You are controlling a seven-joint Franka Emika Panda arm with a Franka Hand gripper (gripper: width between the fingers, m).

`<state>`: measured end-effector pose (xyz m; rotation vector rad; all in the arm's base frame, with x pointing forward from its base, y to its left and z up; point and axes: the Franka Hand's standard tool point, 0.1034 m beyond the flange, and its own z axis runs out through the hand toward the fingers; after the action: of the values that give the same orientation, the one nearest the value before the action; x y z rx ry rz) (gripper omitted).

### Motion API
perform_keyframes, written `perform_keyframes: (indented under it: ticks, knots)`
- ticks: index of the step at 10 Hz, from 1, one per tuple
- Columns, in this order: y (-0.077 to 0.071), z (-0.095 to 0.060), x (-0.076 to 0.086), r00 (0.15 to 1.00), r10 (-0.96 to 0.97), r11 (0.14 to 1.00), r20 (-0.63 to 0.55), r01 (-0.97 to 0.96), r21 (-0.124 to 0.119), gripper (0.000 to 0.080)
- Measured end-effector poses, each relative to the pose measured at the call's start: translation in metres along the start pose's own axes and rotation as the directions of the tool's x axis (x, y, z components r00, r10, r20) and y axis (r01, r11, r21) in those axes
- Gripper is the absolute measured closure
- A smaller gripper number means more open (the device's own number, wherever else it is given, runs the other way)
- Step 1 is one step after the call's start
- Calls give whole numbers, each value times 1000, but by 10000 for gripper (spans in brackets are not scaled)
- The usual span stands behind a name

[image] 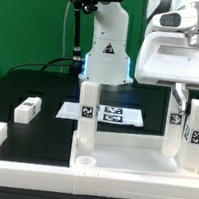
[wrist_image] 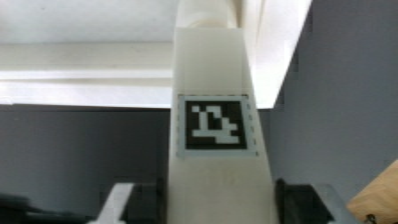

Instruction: Assemble desk

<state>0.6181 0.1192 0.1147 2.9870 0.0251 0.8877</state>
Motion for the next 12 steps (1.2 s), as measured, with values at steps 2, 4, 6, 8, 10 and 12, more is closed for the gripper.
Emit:
perform_keyframes:
  ticks: [2,4,6,8,10,12]
  knots:
    - [1,0,0,1000,7,1000,-2,-7,-1,511]
    - [1,0,0,1000,8,1000,-2,-8,-1,511]
    - [1,0,0,1000,8,1000,-2,-8,-1,352]
    - [1,0,0,1000,7,1000,-2,-7,-1,226]
    - [1,0,0,1000,6,1000,-2,-6,-1,154]
    - [1,0,0,1000,4,1000,-2,-4,-1,151]
